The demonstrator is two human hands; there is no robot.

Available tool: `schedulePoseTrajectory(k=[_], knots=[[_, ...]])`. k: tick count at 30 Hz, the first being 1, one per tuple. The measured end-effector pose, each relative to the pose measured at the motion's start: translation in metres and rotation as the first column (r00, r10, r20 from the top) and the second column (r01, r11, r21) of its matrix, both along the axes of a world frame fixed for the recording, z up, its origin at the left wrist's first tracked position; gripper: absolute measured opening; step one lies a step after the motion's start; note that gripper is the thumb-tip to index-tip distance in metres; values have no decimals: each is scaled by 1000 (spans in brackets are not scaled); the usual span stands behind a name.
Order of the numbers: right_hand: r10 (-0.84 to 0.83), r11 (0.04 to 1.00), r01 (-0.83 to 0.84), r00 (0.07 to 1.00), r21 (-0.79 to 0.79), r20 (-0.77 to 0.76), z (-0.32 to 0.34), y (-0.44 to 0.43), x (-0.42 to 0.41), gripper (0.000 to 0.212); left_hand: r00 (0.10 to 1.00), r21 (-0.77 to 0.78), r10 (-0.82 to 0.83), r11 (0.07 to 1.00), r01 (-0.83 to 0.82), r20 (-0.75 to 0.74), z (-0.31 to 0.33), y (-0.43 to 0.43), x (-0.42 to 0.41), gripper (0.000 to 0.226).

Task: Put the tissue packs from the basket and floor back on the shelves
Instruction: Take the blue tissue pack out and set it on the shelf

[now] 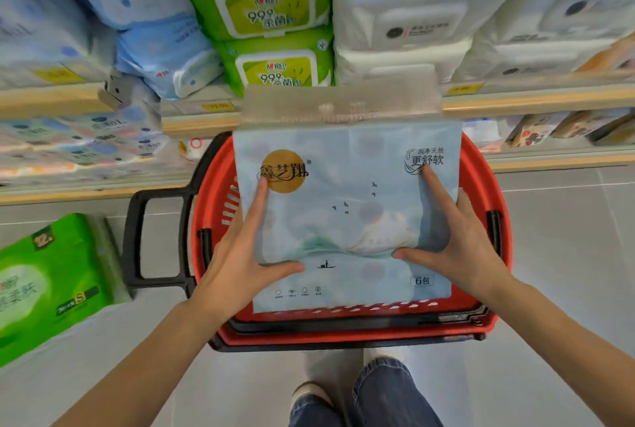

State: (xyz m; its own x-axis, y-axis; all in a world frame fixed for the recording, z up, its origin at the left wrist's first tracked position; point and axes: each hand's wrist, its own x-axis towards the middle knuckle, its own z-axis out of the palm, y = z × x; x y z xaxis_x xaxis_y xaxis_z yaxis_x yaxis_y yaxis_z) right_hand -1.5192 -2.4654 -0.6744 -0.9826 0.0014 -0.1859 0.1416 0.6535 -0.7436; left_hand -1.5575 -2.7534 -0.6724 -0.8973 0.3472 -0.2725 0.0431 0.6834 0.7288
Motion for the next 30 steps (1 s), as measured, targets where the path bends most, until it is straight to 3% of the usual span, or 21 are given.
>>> schedulePoseTrajectory(k=[8,14,18,23,30], knots=[[-38,999,38,971,-5,-235,177,-11,-11,110,971,13,17,1000,-14,-240,179,-7,-19,116],[-21,997,55,880,56,-475,338,-17,-13,115,886,38,16,999,2,-463,342,-16,-21,116],[-7,997,51,786,54,-618,448,-25,-12,113,781,71,54,997,-13,-622,452,-26,-23,114],[17,995,66,604,71,-797,576,-43,-13,111,584,86,45,995,44,-811,583,-48,-22,110],[62,995,53,380,88,-923,731,-70,7,111,347,127,97,990,64,-933,738,-79,11,112]])
